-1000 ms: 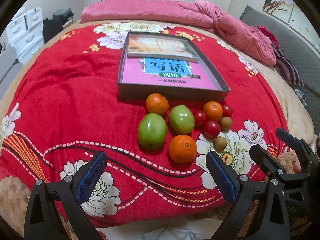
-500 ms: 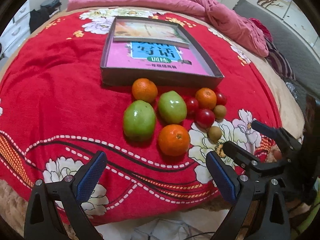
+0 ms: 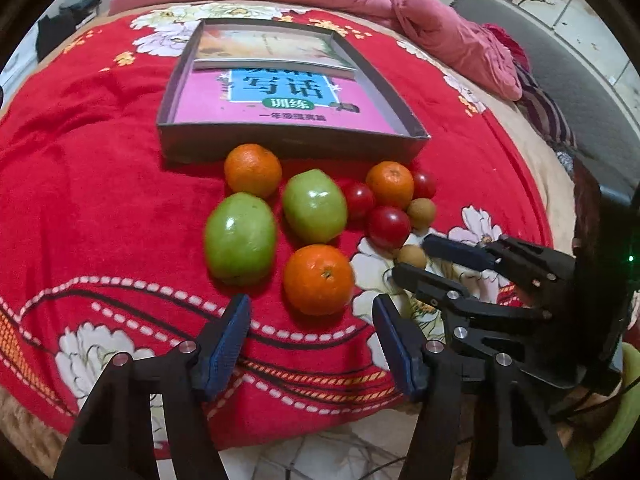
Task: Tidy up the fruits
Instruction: 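Grasp the mandarin orange with the left tool while the right tool grasps a small brown fruit, then lift and carry the orange and brown fruit over the grey tray with both tools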
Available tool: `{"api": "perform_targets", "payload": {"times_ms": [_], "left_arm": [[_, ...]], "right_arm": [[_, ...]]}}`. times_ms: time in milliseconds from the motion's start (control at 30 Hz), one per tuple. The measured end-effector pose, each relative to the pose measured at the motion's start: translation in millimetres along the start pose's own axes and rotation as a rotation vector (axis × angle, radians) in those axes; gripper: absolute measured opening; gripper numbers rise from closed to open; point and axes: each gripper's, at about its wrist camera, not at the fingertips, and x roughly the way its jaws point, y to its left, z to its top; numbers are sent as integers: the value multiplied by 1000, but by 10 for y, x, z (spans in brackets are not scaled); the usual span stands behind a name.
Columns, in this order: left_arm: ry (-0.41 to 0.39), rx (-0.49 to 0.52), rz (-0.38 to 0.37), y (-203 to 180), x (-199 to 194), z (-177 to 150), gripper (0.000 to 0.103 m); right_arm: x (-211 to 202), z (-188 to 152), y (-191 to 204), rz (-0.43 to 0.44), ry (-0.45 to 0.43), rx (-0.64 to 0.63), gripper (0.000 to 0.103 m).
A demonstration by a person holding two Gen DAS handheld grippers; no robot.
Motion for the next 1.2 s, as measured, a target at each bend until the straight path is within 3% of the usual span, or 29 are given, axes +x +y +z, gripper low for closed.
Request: {"api": "perform_targets", "payload": {"times_ms": [100,233,333,700,933,1200], "left_arm": [[15,-1,4,-31,61,32,63],[27,5,12,-85,126,56,63],[38,7,22,-120,171,69,51],[41,2,69,-140,276,129,43],[26,-9,25,-143,176,147,42],[-50,30,15,-256,-115,224,42]], "right_arm": [[30,10,-47,26,6,15,28],[54,13,-66,44,13,19,26],[72,4,-69,50,18,17,23],[-80,-2,-181,87,-38,68,23],[-236,43,-238,103,-112,93,23],[-347,119,-294,93,-182,111,23]]}}
